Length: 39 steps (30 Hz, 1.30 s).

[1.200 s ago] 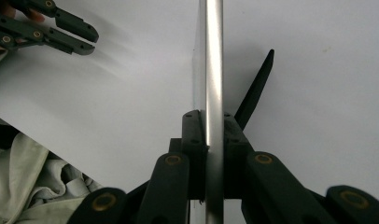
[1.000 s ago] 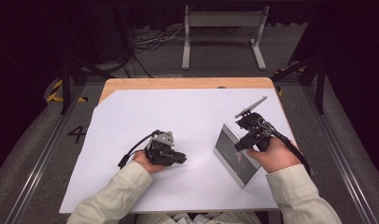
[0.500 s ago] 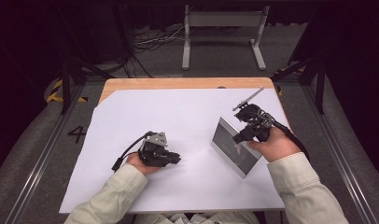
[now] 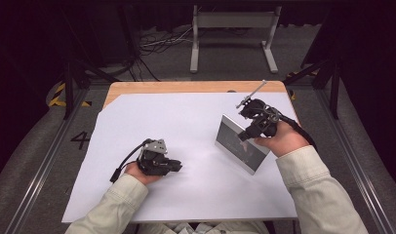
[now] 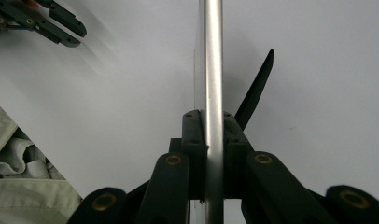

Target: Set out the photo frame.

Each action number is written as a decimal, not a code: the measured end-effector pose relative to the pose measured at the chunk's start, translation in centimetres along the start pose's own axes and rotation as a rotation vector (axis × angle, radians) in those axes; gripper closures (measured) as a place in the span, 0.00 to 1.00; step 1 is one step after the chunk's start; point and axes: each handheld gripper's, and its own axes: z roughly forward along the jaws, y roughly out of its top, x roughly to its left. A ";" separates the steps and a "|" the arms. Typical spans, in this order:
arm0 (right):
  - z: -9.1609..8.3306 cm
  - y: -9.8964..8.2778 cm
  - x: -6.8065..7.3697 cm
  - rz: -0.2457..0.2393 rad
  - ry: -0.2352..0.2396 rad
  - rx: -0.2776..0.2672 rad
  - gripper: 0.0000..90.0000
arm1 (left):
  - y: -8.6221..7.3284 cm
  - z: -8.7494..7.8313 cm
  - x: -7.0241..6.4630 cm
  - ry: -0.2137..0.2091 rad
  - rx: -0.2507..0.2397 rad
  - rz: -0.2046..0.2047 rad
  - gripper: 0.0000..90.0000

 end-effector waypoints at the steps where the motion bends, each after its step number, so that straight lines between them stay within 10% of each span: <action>1: 0.0 0.2 0.0 -0.011 0.002 0.000 0.92 | -0.1 -0.1 0.0 -0.001 0.001 -0.004 0.87; 39: 0.7 4.5 1.4 -0.436 0.050 0.061 0.92 | -0.3 -0.2 0.4 -0.005 0.000 -0.013 0.86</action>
